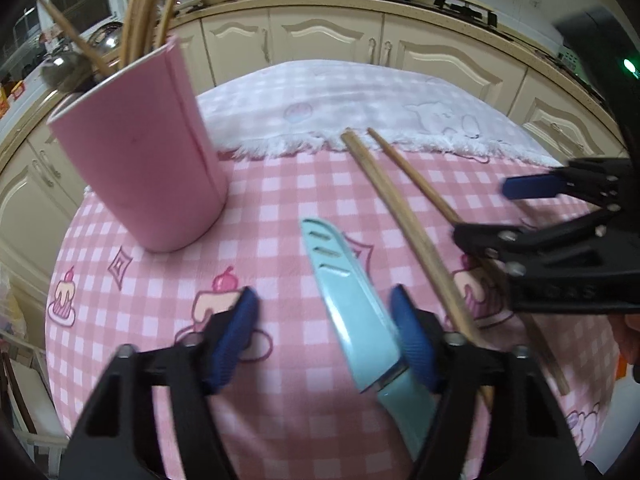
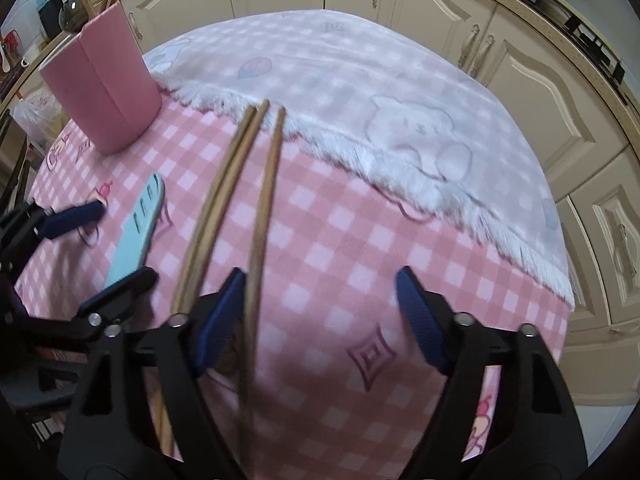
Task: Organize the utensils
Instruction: 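Grasp the blue knife with the left tool while the right tool grasps a chopstick, then lower the knife and chopstick into the pink cup and open both tools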
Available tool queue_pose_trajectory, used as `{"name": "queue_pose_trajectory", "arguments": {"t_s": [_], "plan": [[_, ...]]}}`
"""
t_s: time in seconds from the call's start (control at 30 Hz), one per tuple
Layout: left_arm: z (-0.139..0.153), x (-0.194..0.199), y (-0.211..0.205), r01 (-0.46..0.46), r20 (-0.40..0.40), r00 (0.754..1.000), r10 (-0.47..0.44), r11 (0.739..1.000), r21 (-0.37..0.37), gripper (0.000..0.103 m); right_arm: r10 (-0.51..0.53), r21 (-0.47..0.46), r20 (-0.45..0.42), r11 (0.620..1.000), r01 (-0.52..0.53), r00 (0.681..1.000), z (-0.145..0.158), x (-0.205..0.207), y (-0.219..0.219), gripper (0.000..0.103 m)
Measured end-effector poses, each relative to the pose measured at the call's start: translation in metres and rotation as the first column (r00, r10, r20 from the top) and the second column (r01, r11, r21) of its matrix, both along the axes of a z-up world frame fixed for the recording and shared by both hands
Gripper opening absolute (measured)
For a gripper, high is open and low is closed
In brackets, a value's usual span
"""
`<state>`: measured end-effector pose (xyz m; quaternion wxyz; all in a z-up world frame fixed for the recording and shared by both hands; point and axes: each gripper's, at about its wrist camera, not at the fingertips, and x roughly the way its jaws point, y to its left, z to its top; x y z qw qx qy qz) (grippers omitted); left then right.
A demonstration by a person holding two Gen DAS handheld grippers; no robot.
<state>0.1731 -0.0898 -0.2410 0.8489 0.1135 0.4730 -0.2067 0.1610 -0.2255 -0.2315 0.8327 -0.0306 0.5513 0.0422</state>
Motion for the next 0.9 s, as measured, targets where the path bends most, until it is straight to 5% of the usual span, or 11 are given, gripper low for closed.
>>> {"name": "queue_pose_trajectory", "arguments": {"t_s": [0.07,0.1,0.17,0.5,0.73,0.9], "plan": [[0.002,0.003,-0.002,0.016,-0.012,1.000,-0.016,1.000,-0.002,0.036,0.024,0.004,0.001,1.000,-0.024,1.000,0.001,0.008,0.007,0.049],[0.004,0.006,-0.002,0.023,-0.027,0.999,-0.023,1.000,-0.009,0.034,0.042,0.012,0.001,0.999,-0.042,0.999,0.003,0.011,0.010,0.028],[0.005,0.008,0.001,0.034,-0.052,0.998,-0.036,0.999,-0.040,0.027,0.069,0.017,-0.002,0.997,-0.069,0.998,0.005,0.012,0.017,0.009],[0.028,-0.008,0.023,0.033,0.017,0.999,-0.031,0.989,-0.145,0.023,-0.006,0.225,0.136,0.974,-0.025,0.991,0.032,-0.020,-0.016,0.007],[0.054,-0.027,0.035,0.051,0.162,0.987,-0.009,0.965,-0.259,0.023,-0.078,0.369,0.278,0.929,-0.031,0.957,0.068,-0.039,-0.034,0.006],[0.070,-0.035,0.047,0.075,0.250,0.968,0.008,0.945,-0.318,0.023,-0.094,0.386,0.333,0.922,-0.045,0.938,0.082,-0.042,-0.037,0.006]]}}
